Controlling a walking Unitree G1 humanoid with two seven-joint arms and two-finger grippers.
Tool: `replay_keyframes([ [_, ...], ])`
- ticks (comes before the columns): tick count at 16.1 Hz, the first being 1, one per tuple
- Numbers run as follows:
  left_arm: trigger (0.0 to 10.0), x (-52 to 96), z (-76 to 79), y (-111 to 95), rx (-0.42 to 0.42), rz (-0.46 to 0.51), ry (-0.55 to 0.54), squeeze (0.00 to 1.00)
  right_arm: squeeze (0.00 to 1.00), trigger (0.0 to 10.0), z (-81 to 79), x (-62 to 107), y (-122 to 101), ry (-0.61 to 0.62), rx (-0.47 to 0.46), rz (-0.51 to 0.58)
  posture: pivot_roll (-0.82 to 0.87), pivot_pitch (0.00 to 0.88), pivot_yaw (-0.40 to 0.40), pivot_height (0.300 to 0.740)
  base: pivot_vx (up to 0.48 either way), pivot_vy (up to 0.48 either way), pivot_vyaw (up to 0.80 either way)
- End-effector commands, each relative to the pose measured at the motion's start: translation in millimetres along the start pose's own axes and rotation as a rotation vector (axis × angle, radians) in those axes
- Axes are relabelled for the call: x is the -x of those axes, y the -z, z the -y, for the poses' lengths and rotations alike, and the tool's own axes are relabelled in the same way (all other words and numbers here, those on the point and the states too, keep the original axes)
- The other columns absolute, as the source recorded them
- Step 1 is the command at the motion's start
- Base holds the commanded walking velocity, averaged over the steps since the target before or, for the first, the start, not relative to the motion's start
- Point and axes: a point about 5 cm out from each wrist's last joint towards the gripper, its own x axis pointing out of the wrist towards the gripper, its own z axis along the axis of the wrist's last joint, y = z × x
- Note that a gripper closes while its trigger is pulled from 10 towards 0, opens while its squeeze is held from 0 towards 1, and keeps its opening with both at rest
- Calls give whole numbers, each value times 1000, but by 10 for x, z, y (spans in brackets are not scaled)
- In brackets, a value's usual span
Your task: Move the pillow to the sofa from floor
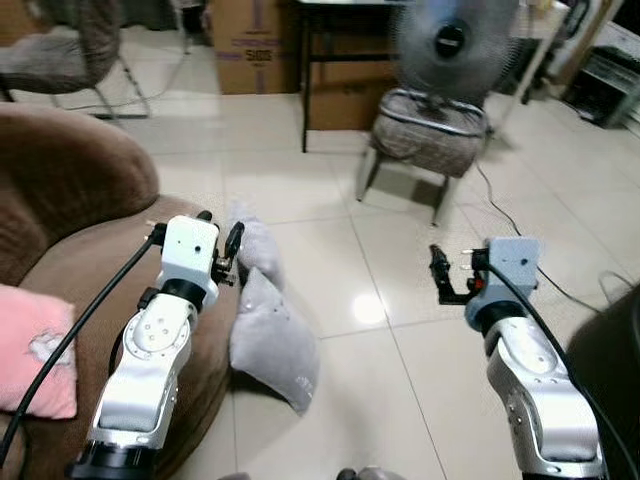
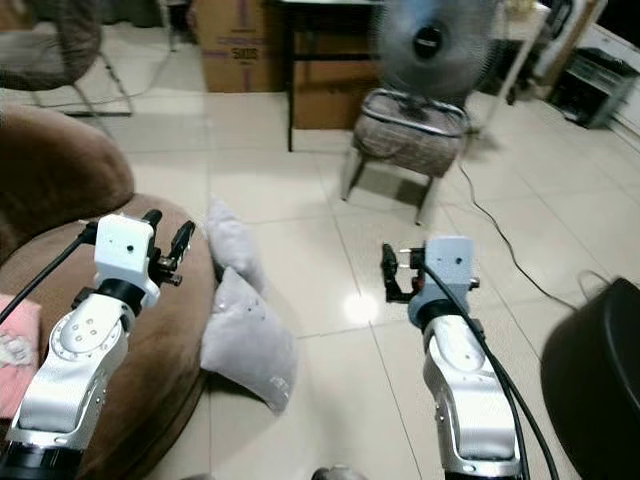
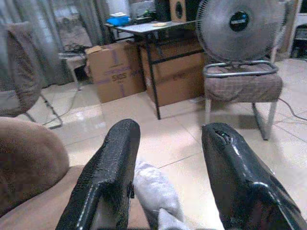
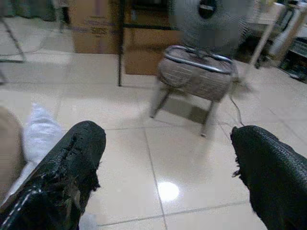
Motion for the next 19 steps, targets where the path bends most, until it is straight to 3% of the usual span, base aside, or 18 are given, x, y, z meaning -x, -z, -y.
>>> replay_keyframes([
  [1,10000,8,-12,-4,-2,2,7,0,0,10000,20,-2,-25,0,-4,11,45,0,-56,740,281,0,0],
  [14,10000,22,-92,25,-6,-6,-1,0,0,10000,4,-27,-55,-31,24,26,45,0,-54,740,337,0,-104],
  [19,10000,20,-45,25,-2,-5,27,0,0,10000,-18,-15,-38,-46,8,21,43,0,-48,740,357,0,-160],
])
